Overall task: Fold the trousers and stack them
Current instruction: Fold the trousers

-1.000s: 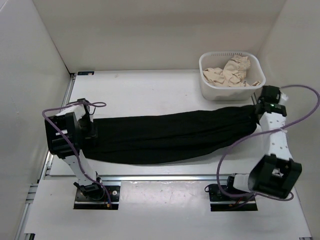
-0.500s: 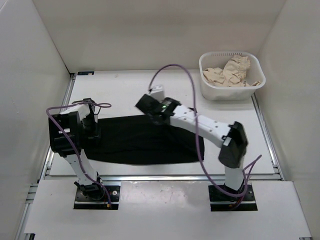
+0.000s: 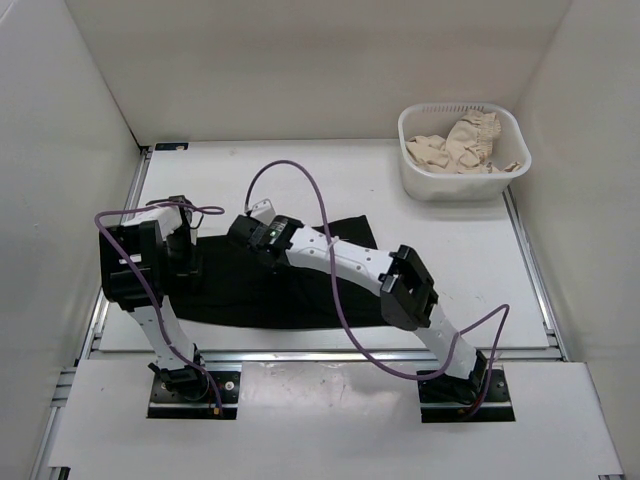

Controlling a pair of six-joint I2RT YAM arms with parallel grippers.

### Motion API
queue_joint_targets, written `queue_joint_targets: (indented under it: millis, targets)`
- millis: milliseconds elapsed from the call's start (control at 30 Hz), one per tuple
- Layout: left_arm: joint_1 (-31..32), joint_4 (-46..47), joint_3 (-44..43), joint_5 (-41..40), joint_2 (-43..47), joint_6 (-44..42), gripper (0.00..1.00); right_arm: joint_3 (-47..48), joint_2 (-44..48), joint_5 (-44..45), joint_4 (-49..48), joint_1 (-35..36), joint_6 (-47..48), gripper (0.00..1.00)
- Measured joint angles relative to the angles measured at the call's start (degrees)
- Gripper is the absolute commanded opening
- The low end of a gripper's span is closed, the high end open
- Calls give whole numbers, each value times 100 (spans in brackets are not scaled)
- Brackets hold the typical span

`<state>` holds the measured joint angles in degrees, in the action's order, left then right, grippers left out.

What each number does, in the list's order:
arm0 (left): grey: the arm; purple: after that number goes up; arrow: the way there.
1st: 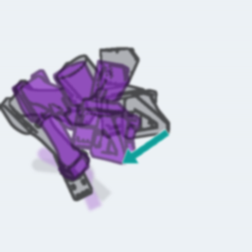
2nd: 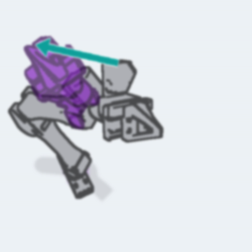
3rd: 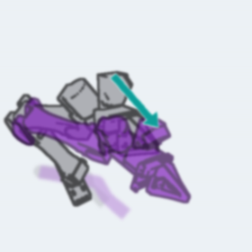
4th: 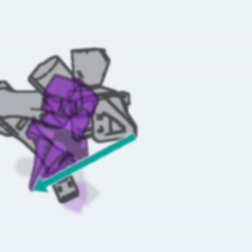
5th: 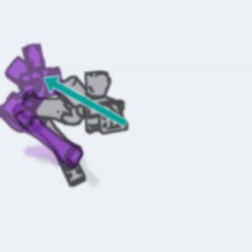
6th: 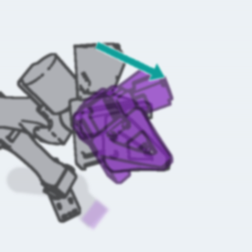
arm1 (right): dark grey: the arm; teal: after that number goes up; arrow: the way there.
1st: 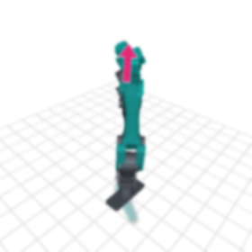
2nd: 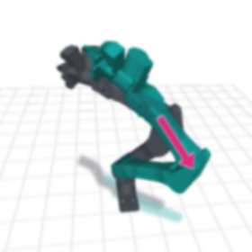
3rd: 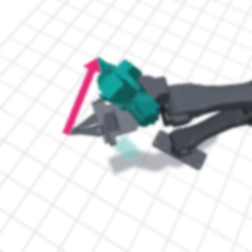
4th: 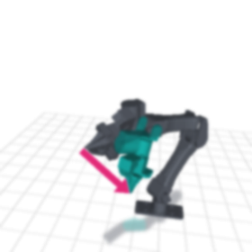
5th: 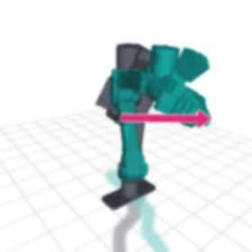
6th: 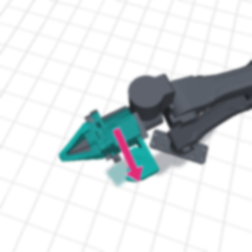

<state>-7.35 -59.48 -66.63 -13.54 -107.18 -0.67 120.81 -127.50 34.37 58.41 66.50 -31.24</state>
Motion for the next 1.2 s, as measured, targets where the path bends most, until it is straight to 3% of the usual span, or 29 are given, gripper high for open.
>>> queue_joint_targets:
  millis: [33, 200, 333, 433, 500, 667, 800, 933, 1067, 1200]
  targets:
    - [0, -2, 0, 0, 0, 0, 69, 28, -120, -63, 7, 2, 31, 7]
    - [0, -2, -2, 0, 0, 0, 69, 39, -289, -398, -9, 13, 280, 67]
    - [0, -4, -2, -22, 2, 2, 69, 98, -280, -848, -247, 52, 815, 81]
    - [7, -4, 0, -48, 7, 4, 69, -114, -92, -876, -597, 223, 1263, 88]
    - [13, -4, 4, -63, 13, 7, 69, -822, 459, -826, -922, 358, 1370, 90]
    - [24, -9, 11, -87, 24, 9, 69, -2743, 2503, -754, -1368, 197, 1045, 99]
    - [24, -26, -9, -107, 24, 15, 69, -3899, 4013, -632, -1679, -634, 501, 99]
    - [24, -24, -140, -153, 24, 26, 70, -5263, 4894, -911, -1950, -1792, -208, 99]
    - [24, -50, -278, -197, 24, 28, 70, -6787, 4828, -1982, -2667, -3115, -612, 99]
    - [24, -61, -313, -219, 24, 28, 70, -7436, 4572, -2855, -3101, -3456, -778, 99]
